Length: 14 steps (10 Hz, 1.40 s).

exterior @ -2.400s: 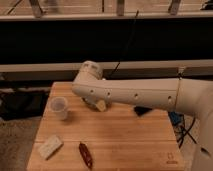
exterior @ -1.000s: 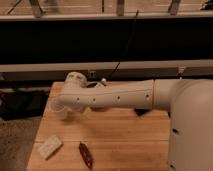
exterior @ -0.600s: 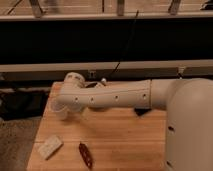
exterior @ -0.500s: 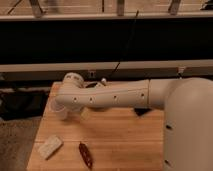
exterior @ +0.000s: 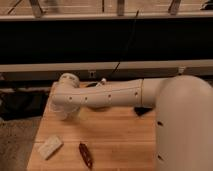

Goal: Pick up the ceramic cup

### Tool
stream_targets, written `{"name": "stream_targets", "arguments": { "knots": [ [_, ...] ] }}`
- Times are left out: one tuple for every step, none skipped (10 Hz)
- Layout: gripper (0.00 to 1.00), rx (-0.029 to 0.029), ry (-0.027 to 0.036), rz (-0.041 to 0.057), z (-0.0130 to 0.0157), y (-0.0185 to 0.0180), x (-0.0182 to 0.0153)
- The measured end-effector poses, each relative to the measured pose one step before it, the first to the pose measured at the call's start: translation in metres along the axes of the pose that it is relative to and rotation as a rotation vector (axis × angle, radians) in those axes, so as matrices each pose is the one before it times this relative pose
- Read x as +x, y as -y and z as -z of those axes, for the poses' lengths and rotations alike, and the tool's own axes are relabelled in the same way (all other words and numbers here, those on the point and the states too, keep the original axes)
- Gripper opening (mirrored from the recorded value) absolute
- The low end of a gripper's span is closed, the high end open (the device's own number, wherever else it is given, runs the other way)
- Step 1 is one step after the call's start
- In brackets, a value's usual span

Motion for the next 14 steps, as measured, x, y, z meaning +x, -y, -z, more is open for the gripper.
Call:
{"name": "stream_targets", "arguments": {
  "knots": [
    [0.8,-0.00749,0.00331,0.00983,0.00039,0.00072,-0.00027],
    [0.8,-0.00163,0.00823,0.01088,-0.00124,0.00268,-0.00301],
    [0.8,-0.00006,0.00382,0.0091,-0.00182,0.00297,-0.00174],
    [0.8,-0.00119,0.00327,0.00358,-0.0019,0.00145,0.00038],
    [0.8,-0.00482,0.00508,0.00903,-0.00298,0.00254,-0.00202],
    [0.8,-0.00141,0.00448,0.00852,-0.00224,0.0033,-0.0025],
    [0.8,-0.00173,0.00465,0.00498,-0.00217,0.00193,-0.00066],
    [0.8,-0.00116,0.00185,0.00142,-0.00153,0.00024,0.00155],
    [0.8,-0.00309,0.00271,0.00474,-0.00214,0.00132,0.00046],
    [0.79,0.00048,0.00342,0.00558,-0.00124,0.00303,-0.00173],
    [0.78,-0.0005,0.00374,0.00479,-0.00031,0.00239,-0.00166],
    [0.78,-0.00253,0.00354,0.00331,-0.00234,0.00119,0.00011],
    [0.78,-0.00148,0.00225,0.00253,-0.00198,0.00102,0.00096],
    [0.78,-0.00217,0.00165,0.00237,-0.00157,0.00091,0.00086]
  ]
}}
